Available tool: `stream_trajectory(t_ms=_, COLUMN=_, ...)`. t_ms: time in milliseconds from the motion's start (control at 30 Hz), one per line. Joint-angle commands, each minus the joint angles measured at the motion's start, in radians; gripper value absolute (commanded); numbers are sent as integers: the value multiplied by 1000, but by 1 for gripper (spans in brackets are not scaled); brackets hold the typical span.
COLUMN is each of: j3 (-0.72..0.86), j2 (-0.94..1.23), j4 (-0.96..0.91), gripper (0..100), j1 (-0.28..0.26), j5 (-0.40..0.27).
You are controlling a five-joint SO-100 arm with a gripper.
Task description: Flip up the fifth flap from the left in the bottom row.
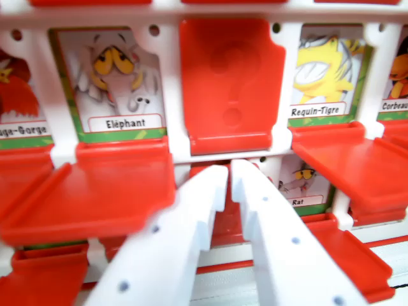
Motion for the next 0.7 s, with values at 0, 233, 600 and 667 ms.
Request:
stream_trajectory(t_ms=0, j3=-118, j2=29, j4=15, gripper=0, j1=-15, j5=-2)
stream_trajectory(t_ms=233, j3=-149, j2=-8, j4=23, gripper=0, j1=-25, j5=-12)
stream_trajectory(t_ms=600, j3=-156, j2=3, j4=43, gripper=0, j1=-28, j5=-17)
stream_trajectory(t_ms=667, j3=-147, j2=37, j4=67, gripper=0, j1=-25, j5=-12)
